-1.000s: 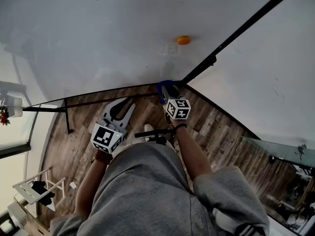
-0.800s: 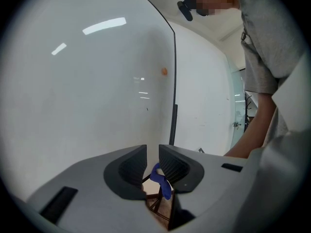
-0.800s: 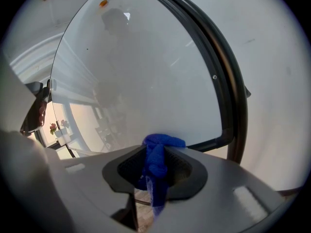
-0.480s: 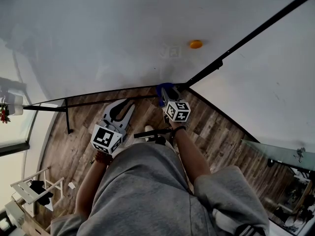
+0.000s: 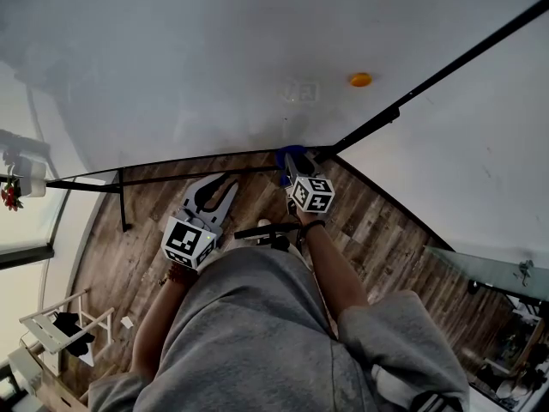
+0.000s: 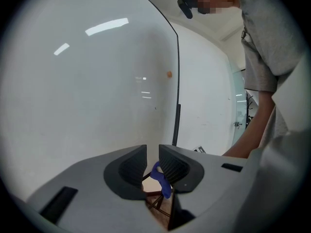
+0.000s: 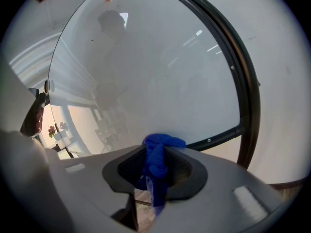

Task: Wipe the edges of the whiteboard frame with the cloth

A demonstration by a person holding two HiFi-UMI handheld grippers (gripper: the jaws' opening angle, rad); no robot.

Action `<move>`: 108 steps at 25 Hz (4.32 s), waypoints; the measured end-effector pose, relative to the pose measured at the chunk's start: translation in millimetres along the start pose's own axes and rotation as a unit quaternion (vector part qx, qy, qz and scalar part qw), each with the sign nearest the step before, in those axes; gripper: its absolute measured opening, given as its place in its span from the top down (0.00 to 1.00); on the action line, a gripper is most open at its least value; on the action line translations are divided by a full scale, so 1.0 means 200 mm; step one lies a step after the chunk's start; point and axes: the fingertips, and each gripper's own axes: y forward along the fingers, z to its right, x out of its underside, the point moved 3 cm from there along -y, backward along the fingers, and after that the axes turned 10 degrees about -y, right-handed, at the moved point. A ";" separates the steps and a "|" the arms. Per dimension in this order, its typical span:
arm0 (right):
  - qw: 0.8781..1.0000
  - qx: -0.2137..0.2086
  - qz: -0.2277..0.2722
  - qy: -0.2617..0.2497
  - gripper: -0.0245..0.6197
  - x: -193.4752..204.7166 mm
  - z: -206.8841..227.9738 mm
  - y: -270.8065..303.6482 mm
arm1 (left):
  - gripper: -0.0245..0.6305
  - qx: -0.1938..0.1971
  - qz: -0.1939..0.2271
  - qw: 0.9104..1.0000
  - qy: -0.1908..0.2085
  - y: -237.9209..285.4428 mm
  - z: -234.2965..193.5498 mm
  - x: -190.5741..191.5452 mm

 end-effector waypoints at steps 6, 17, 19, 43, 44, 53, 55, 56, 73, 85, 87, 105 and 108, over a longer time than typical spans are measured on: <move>1.000 -0.002 -0.002 0.005 0.78 0.00 -0.04 0.01 | 0.83 0.002 -0.009 1.000 0.001 -0.02 -0.03 0.00; 1.000 -0.014 -0.009 0.015 0.78 0.02 -0.11 0.04 | 0.83 -0.003 0.001 1.000 -0.006 -0.05 -0.10 -0.03; 1.000 -0.018 -0.010 0.020 0.78 0.02 -0.13 0.05 | 0.83 -0.006 0.003 1.000 -0.008 -0.06 -0.11 -0.03; 0.998 -0.026 -0.022 0.044 0.78 0.04 -0.32 0.12 | 0.83 -0.009 0.004 1.000 -0.018 -0.17 -0.31 -0.05; 0.998 -0.028 -0.023 0.045 0.78 0.04 -0.33 0.13 | 0.83 -0.009 0.004 1.000 -0.018 -0.17 -0.31 -0.05; 0.998 -0.033 -0.025 0.057 0.78 0.05 -0.40 0.16 | 0.83 -0.016 0.006 1.000 -0.024 -0.21 -0.39 -0.06; 0.997 -0.035 -0.026 0.059 0.78 0.05 -0.42 0.16 | 0.83 -0.016 0.007 1.000 -0.025 -0.22 -0.41 -0.05; 0.997 -0.035 -0.027 0.060 0.78 0.05 -0.43 0.17 | 0.83 -0.016 0.006 1.000 -0.025 -0.22 -0.41 -0.06; 0.996 -0.031 -0.036 0.070 0.78 0.08 -0.56 0.22 | 0.83 -0.011 0.009 0.999 -0.031 -0.29 -0.57 -0.08; 0.996 -0.029 -0.040 0.078 0.78 0.09 -0.66 0.26 | 0.83 -0.010 0.005 0.999 -0.034 -0.37 -0.65 -0.08; 0.996 -0.030 -0.040 0.080 0.78 0.10 -0.67 0.27 | 0.83 -0.012 0.001 0.999 -0.036 -0.38 -0.67 -0.07; 0.994 -0.025 -0.039 0.104 0.78 0.12 -0.82 0.31 | 0.83 -0.015 -0.003 0.999 -0.041 -0.54 -0.79 -0.06; 0.993 -0.022 -0.041 0.105 0.78 0.12 -0.83 0.32 | 0.83 -0.007 -0.009 0.999 -0.038 -0.56 -0.80 -0.06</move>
